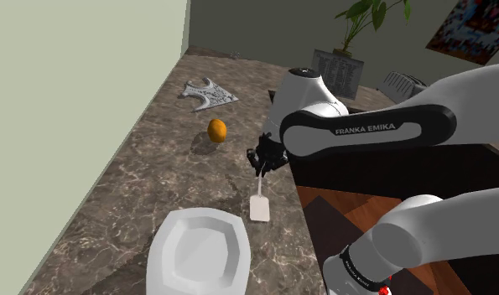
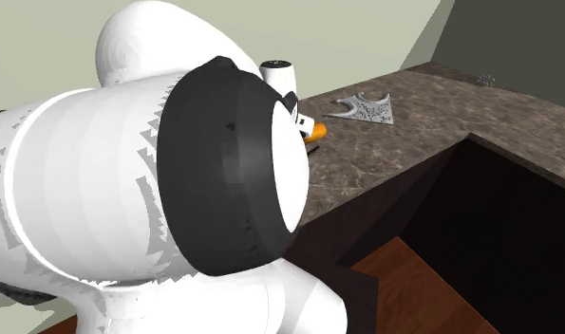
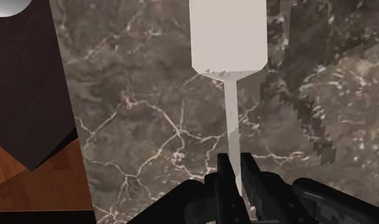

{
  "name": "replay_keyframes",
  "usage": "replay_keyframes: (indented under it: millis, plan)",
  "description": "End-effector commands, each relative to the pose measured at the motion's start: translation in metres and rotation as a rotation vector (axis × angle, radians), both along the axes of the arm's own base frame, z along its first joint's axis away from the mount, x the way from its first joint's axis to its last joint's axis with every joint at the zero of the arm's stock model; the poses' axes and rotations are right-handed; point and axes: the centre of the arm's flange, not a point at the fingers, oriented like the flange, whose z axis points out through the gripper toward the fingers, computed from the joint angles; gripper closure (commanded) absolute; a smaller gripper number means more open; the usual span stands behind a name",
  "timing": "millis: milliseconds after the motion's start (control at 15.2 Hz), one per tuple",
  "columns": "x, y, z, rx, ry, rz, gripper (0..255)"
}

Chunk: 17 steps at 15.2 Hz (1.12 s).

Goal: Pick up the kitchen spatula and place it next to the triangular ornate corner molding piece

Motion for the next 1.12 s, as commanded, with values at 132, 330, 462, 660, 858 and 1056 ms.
replay_keyframes:
  millis: [132, 330, 462, 660, 858, 1056]
  plan:
    - [0.000, 0.000, 0.022, 0.000, 0.000, 0.000, 255]
    - [0.000, 0.000, 0.038, 0.000, 0.000, 0.000, 255]
    - [0.000, 0.000, 0.047, 0.000, 0.000, 0.000, 255]
    - [0.038, 0.010, 0.047, 0.000, 0.000, 0.000, 255]
    - [0.077, 0.020, 0.047, 0.000, 0.000, 0.000, 255]
    - [0.115, 0.029, 0.047, 0.000, 0.000, 0.000, 255]
